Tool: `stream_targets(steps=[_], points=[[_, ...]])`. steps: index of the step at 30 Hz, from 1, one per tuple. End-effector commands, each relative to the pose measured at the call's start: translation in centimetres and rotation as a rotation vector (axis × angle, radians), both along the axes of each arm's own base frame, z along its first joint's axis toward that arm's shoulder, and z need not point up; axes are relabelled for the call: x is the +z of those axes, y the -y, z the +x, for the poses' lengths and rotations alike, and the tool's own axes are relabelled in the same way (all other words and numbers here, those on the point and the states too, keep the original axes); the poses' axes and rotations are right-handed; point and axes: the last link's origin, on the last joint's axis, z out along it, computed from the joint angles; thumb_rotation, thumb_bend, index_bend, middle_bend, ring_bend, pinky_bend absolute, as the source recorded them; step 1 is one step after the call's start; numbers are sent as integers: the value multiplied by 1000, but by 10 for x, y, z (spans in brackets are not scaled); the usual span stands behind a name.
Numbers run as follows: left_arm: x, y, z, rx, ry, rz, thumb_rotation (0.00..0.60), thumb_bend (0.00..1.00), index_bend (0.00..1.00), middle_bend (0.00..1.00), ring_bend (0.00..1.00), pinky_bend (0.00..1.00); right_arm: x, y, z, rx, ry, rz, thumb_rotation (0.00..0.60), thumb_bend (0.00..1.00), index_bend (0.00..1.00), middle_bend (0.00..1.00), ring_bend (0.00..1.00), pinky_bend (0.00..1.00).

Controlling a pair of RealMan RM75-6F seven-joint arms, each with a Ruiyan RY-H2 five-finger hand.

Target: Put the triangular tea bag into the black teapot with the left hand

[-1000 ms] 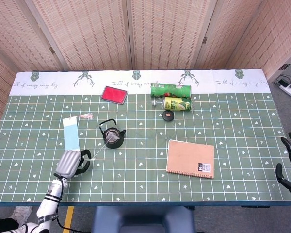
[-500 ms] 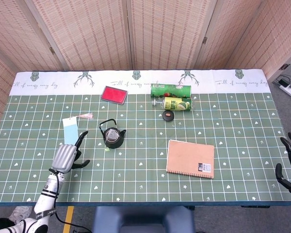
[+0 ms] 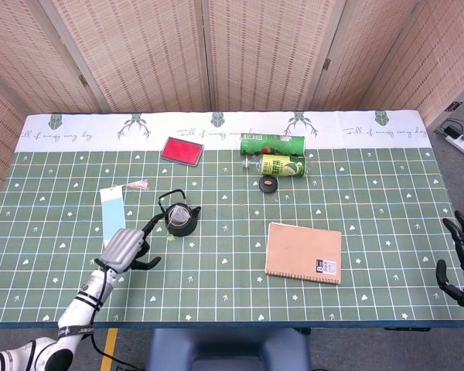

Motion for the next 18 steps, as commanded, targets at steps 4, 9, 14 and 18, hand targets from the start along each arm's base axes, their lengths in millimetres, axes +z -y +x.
stream_targets(steps=[4, 9, 14, 18], points=[[-6, -11, 32, 3, -5, -158, 600, 540, 48, 1000, 1000, 1000, 0, 1, -1, -1, 2, 8, 600, 622, 0, 0, 27, 0], [-8, -24, 46, 3, -33, -170, 600, 539, 65, 1000, 1000, 1000, 2, 0, -1, 3, 6, 3, 600, 622, 0, 0, 27, 0], [-15, -32, 48, 34, -69, -190, 600, 539, 59, 1000, 1000, 1000, 2, 0, -1, 4, 5, 5, 600, 622, 0, 0, 27, 0], [-20, -39, 49, 50, -101, -196, 600, 539, 65, 1000, 1000, 1000, 2, 0, -1, 3, 6, 4, 600, 621, 0, 0, 27, 0]])
